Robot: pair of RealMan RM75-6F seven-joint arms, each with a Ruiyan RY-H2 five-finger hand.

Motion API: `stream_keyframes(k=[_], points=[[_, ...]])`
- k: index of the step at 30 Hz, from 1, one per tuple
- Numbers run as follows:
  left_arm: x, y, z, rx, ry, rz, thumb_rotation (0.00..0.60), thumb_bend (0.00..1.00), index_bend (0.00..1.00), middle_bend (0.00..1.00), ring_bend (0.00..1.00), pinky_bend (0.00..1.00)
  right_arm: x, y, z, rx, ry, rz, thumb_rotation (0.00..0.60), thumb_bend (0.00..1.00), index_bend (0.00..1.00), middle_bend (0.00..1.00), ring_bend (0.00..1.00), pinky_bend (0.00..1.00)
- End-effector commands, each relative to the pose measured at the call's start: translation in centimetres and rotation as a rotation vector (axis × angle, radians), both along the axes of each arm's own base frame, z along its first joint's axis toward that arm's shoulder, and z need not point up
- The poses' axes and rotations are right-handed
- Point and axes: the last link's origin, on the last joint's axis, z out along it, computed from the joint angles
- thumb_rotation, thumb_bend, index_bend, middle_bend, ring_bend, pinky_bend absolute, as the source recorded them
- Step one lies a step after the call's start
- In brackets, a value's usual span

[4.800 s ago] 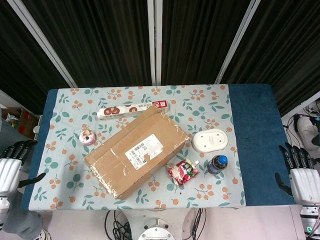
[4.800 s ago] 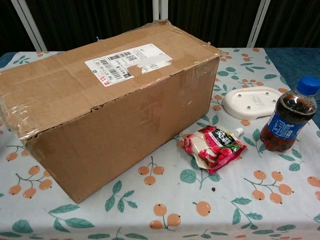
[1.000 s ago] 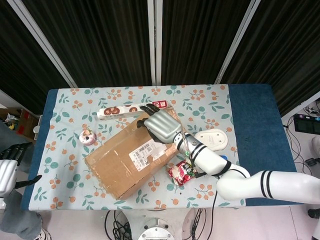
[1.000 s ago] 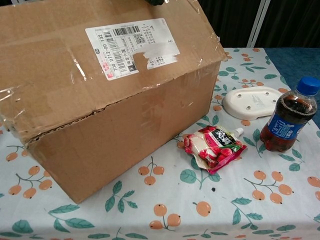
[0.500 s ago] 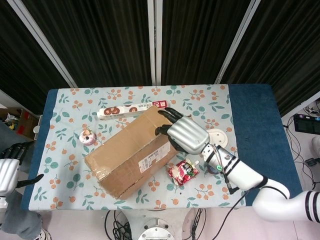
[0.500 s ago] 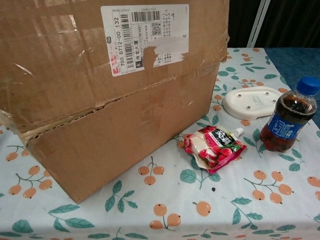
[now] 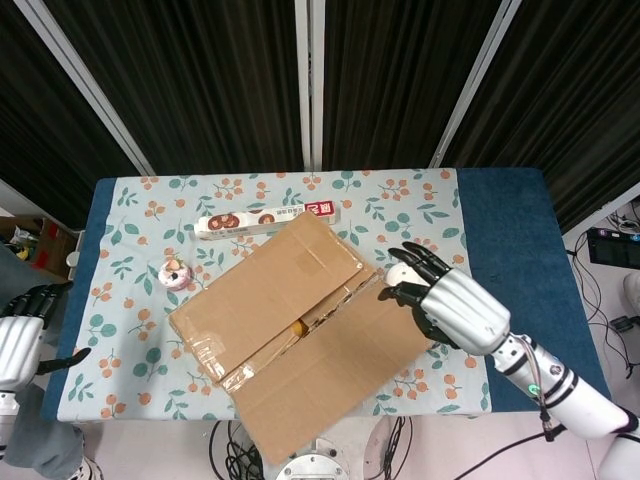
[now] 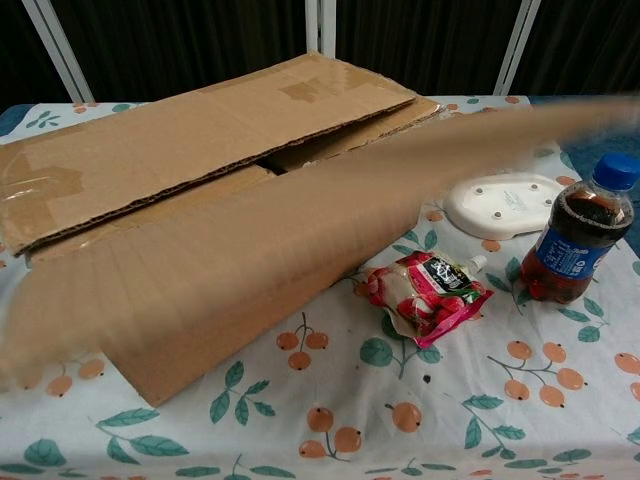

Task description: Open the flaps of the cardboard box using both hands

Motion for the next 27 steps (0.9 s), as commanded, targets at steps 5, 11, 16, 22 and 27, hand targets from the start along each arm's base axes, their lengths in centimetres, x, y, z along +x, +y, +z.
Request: stream_keyframes(k=[5,11,16,22,27], points=[[0.1,0.0,-0.2,-0.006,-0.003,-0.003,0.514,0.07,0.15,0.19,0.15,0.23,-2.2,0.6,1.1,-0.035,-0.006,-0.031,0.600,0.78,0.26,0.43,0.01,0.00],[0.3,-0.2,-0.2,0.003,-0.007,-0.010,0.516,0.07,0.15,0.19,0.15,0.23,-0.4,-0.7,-0.4,-0.036,0.016,0.001,0.600,0.77,0.19,0.33,0.00,0.00],[0.2,-0.3,-0.1,0.009,-0.010,-0.011,0.512,0.07,0.15,0.19,0.15,0.23,2.4,-2.1,-3.2,-0.061,0.086,0.057,0.600,0.58,0.07,0.09,0.00,0.00],[-0.3,-0.7,0.0,0.014,-0.019,-0.004,0.512,0.07,0.15,0.19,0.15,0.23,6.4,-3.6,-7.3,-0.113,0.138,0.127,0.600,0.18,0.00,0.00,0.00,0.00],[-0.9,-0.8,0.4,0.023,-0.025,0.009,0.515,0.07,0.15,0.19,0.15,0.23,8.8,-4.7,-10.2,-0.153,0.144,0.146,0.600,0.00,0.00,0.00,0.00,0.00]])
